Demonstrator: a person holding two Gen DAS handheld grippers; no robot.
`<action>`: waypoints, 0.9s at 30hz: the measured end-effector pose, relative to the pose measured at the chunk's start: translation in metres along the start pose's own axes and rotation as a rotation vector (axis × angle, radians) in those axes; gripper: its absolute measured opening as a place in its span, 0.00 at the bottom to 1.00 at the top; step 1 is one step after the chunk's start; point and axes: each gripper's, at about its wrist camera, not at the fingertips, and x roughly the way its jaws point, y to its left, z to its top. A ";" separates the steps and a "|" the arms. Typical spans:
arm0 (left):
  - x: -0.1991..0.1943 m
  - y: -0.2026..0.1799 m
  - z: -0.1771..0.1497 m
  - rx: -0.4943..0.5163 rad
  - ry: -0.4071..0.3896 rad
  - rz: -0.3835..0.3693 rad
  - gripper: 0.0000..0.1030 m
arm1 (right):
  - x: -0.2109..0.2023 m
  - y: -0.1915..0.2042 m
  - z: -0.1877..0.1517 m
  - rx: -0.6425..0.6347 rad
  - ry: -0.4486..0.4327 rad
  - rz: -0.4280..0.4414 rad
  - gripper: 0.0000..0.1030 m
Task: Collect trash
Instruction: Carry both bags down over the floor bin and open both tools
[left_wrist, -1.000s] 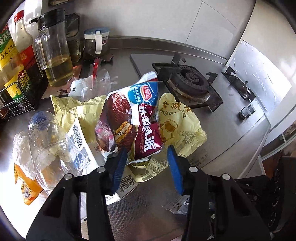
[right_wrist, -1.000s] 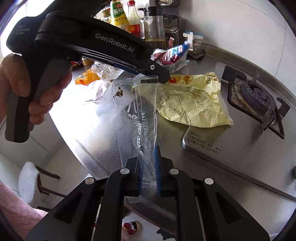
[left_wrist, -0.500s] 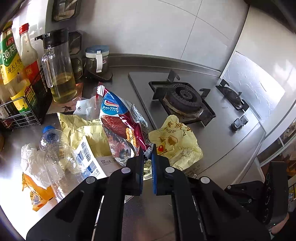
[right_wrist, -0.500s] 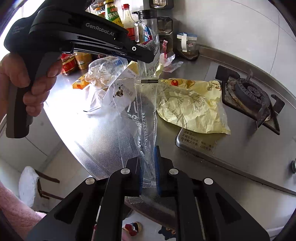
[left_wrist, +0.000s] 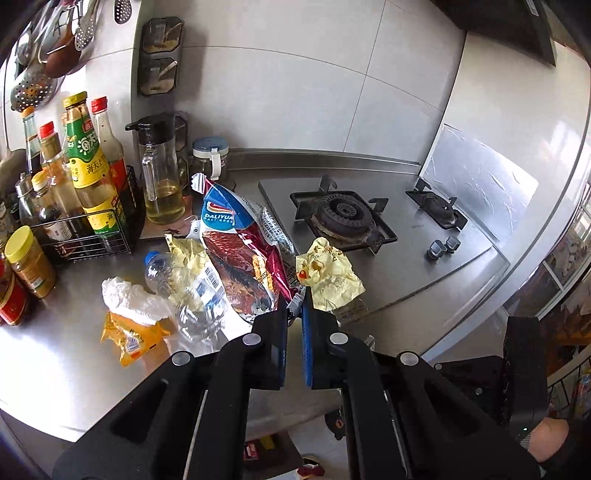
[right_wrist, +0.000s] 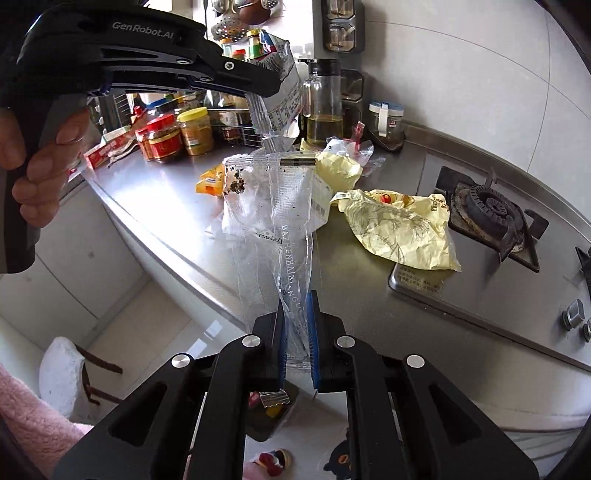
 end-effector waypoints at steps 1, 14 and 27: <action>-0.009 -0.001 -0.007 -0.001 0.001 0.001 0.05 | -0.003 0.006 -0.003 0.003 0.000 0.002 0.11; -0.053 0.018 -0.140 -0.095 0.159 -0.004 0.05 | 0.006 0.073 -0.076 0.084 0.116 0.064 0.11; 0.057 0.067 -0.266 -0.282 0.431 -0.069 0.05 | 0.137 0.067 -0.184 0.329 0.376 0.112 0.11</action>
